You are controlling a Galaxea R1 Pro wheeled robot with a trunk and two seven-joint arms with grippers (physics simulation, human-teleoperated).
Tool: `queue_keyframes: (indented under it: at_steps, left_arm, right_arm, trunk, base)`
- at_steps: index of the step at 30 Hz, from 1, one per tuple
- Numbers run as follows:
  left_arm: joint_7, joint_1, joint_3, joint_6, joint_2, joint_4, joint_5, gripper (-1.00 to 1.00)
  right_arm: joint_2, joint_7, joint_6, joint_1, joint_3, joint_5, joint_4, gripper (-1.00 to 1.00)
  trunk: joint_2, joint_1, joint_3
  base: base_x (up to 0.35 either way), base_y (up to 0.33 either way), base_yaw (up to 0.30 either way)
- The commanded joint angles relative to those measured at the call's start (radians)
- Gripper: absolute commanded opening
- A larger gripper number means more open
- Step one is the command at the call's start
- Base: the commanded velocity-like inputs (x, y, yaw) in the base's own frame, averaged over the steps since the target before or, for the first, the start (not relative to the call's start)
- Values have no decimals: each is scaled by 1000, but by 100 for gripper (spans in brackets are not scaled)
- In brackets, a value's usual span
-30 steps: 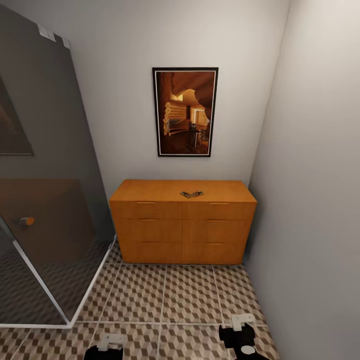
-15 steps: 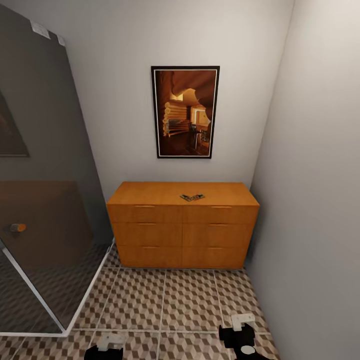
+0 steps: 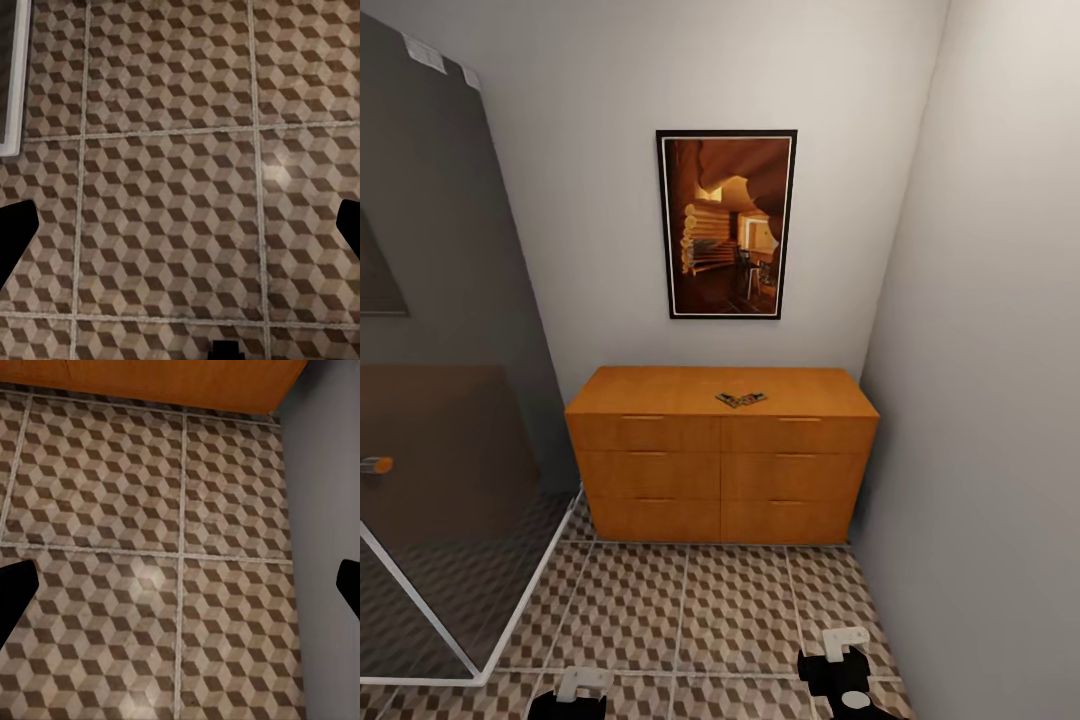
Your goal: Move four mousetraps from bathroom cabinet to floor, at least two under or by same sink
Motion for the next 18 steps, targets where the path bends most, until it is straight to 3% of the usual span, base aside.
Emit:
queue_keyframes:
  at_steps: [1, 18]
  left_arm:
    - [0, -1, -8, -5, -1, 3, 7, 100]
    - [0, -1, -8, -5, -1, 3, 7, 100]
  right_arm:
    - [0, -3, -4, -1, 8, -9, 1, 100]
    - [5, -3, -3, -1, 8, -10, 2, 100]
  trunk:
    - [-2, 1, -2]
    - [-2, 1, -2]
  base:
    - [6, -3, 0]
    - [1, 0, 0]
